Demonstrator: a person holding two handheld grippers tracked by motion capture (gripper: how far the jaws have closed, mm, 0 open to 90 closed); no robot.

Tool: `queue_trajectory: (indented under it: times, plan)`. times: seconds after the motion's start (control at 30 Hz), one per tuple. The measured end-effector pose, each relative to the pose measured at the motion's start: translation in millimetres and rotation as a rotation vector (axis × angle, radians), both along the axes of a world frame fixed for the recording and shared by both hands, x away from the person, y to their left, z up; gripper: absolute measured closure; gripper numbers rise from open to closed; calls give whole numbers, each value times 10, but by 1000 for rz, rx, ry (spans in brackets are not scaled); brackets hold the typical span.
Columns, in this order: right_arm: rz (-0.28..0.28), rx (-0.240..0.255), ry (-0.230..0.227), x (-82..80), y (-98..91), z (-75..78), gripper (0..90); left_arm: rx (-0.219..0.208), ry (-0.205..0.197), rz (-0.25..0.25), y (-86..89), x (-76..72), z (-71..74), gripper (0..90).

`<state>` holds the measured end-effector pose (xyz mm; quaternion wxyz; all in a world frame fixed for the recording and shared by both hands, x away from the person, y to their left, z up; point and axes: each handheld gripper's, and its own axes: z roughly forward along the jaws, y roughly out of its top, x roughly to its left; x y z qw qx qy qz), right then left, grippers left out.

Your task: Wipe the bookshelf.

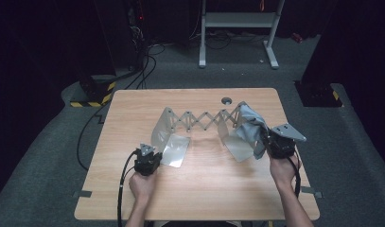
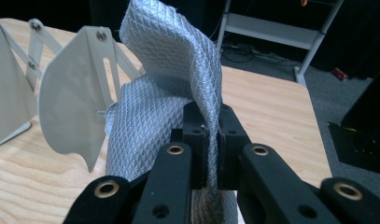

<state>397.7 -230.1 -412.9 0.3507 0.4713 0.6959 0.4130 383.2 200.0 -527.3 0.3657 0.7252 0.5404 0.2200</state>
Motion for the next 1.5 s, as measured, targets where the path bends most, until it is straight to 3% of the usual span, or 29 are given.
queue_trajectory:
  times: [0.17,0.4,0.5,0.8,1.33,1.5]
  plan:
    - [7,-6,-10,48,18,72,858,-5,1,-1,4,3,-1,884]
    - [-3,-80,1,111,129,-68,857,-4,1,-2,3,3,-1,883]
    - [1,-112,18,136,169,-136,857,-6,1,-2,4,3,-1,883]
    - [5,-95,99,270,189,-358,858,-6,1,-2,4,3,-1,883]
    - [12,-166,256,539,322,-818,858,1,0,-3,0,1,0,882]
    - [16,-136,250,572,319,-827,858,-2,1,-2,0,1,-1,882]
